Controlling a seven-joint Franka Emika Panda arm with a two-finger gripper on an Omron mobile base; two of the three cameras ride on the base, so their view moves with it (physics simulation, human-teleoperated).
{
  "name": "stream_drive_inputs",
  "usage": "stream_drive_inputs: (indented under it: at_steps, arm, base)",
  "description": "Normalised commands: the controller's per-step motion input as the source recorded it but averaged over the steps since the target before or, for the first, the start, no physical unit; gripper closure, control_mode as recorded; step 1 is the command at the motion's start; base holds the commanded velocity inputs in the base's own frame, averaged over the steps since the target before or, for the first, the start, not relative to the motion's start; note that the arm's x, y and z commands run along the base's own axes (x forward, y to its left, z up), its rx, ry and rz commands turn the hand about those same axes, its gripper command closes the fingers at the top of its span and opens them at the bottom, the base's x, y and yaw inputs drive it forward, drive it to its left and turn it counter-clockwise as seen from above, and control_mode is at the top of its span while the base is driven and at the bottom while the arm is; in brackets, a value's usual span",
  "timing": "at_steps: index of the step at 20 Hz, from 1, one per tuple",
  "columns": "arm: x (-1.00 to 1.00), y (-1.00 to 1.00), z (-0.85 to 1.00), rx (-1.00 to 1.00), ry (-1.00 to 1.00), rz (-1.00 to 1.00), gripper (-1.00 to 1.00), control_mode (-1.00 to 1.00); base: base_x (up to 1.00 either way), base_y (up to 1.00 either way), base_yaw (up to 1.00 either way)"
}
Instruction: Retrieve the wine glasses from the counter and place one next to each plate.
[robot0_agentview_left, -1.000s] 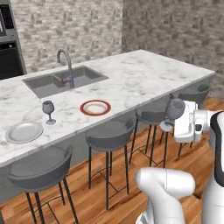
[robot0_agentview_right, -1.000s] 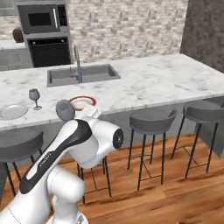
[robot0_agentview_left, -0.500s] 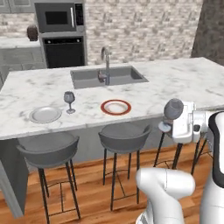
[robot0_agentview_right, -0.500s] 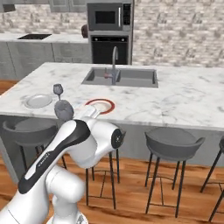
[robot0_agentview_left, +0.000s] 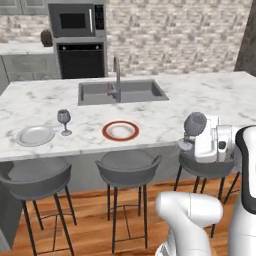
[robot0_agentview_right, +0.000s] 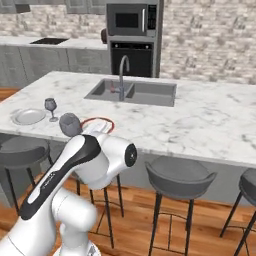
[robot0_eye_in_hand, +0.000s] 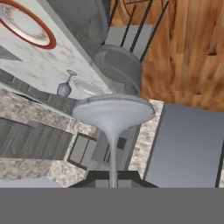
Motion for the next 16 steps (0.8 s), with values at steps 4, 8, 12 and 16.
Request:
stream_drive_inputs:
  at_steps: [4,8,12,16]
  arm:
    - [0.0,0.0,0.0,0.0,0.0,0.0,1.0,1.0]
    - [0.0,0.0,0.0,0.0,0.0,0.0,1.0,1.0]
    - [0.0,0.0,0.0,0.0,0.0,0.0,1.0,1.0]
    - [0.0,0.0,0.0,0.0,0.0,0.0,1.0,1.0]
  base:
    - [0.64,-0.41,0.12]
    - [0.64,-0.34,0.16]
    - [0.54,0.01,0.14]
    - [0.67,-0.06,0.22]
